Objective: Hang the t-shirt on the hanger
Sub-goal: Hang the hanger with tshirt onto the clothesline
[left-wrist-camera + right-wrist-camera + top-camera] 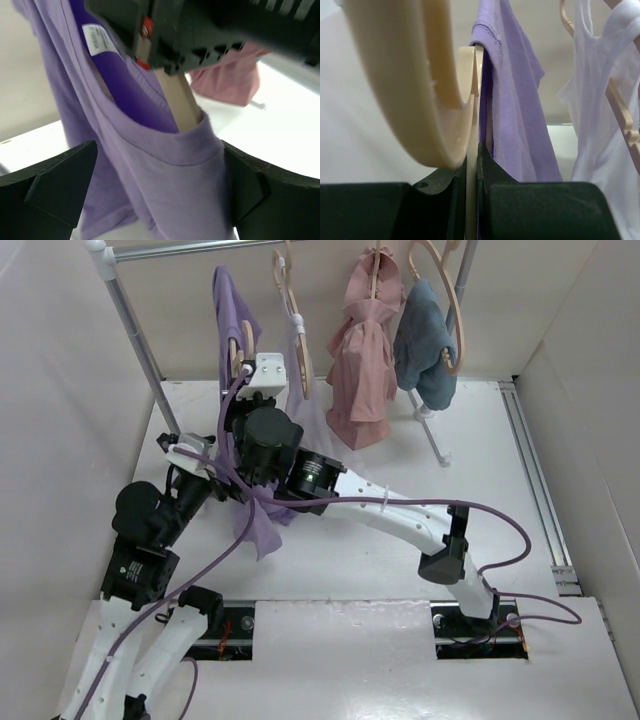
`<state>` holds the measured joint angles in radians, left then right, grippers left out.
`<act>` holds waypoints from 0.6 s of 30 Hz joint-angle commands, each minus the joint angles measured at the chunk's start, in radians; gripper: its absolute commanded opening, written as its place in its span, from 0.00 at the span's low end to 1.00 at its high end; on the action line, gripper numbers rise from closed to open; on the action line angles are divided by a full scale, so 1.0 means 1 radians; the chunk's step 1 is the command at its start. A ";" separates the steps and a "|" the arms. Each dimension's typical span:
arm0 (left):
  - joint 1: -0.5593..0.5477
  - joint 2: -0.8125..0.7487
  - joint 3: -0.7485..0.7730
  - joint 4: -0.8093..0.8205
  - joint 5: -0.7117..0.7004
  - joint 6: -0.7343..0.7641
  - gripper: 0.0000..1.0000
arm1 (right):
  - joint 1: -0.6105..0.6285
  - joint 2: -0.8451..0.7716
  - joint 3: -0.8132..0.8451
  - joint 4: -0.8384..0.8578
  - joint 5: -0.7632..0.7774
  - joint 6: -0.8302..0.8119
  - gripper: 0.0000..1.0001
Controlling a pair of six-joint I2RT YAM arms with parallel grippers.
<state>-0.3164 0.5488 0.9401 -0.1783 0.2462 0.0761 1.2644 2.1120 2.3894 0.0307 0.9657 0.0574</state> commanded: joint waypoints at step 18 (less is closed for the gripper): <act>0.002 0.003 -0.149 0.135 -0.119 0.157 0.19 | 0.009 0.049 0.054 0.150 -0.012 0.028 0.00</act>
<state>-0.3210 0.5259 0.7918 -0.1387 0.1616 0.2237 1.2591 2.1860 2.4145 0.1085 0.9855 0.0834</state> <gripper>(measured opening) 0.239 0.132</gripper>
